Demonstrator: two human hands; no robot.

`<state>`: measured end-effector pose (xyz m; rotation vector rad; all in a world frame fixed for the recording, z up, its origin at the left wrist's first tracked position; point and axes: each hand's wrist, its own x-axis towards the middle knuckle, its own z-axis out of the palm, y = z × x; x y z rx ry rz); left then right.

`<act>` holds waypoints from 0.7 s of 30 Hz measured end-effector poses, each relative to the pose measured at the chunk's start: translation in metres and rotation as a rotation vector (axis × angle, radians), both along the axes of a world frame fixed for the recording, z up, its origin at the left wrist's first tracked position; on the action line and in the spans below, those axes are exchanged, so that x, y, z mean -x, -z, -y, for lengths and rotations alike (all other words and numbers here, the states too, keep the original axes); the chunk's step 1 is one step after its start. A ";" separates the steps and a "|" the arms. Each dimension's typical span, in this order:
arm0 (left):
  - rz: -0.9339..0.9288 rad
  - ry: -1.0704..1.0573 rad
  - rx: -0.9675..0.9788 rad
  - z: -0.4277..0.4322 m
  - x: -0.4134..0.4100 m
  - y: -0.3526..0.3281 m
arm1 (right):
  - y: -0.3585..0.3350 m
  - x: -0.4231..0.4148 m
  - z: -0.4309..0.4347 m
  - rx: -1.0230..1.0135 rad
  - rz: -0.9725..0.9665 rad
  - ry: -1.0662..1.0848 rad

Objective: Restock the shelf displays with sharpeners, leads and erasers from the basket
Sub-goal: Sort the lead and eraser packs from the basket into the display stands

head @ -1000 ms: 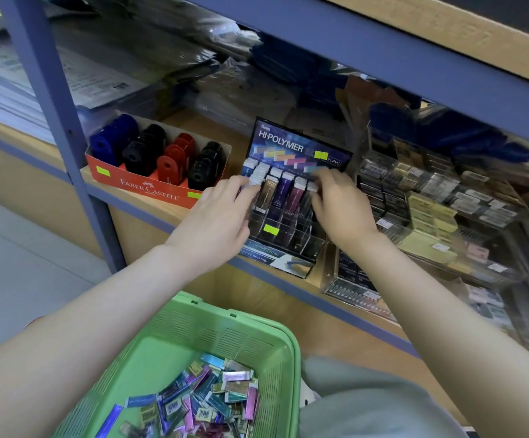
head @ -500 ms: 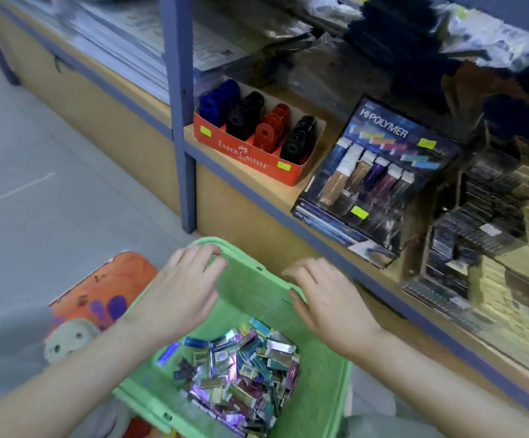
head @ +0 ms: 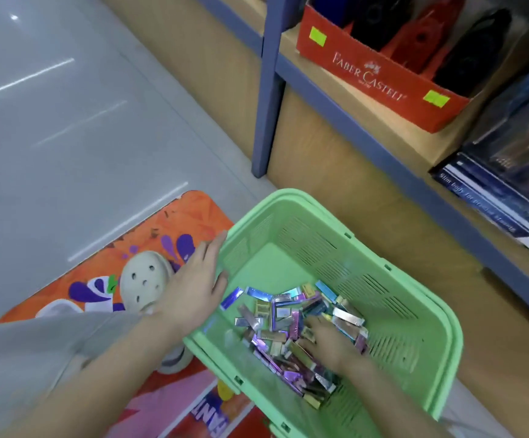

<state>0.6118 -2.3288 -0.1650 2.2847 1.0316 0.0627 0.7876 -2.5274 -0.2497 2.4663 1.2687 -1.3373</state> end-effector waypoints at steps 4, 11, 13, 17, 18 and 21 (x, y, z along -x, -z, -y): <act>-0.010 -0.071 -0.056 0.001 0.001 0.007 | 0.022 0.015 0.015 0.096 -0.075 0.172; 0.012 -0.095 -0.079 0.001 -0.001 0.014 | 0.044 0.030 0.025 0.095 -0.136 0.382; 0.014 -0.104 -0.080 0.001 -0.001 0.014 | 0.048 0.030 0.027 0.129 -0.151 0.329; 0.030 -0.099 -0.068 0.000 0.000 0.015 | 0.054 0.030 0.022 0.152 -0.185 0.271; 0.040 -0.103 -0.064 -0.001 0.001 0.016 | 0.054 0.028 0.019 0.160 -0.188 0.252; 0.041 -0.116 -0.053 0.001 0.002 0.019 | 0.055 0.023 0.011 0.184 -0.232 0.171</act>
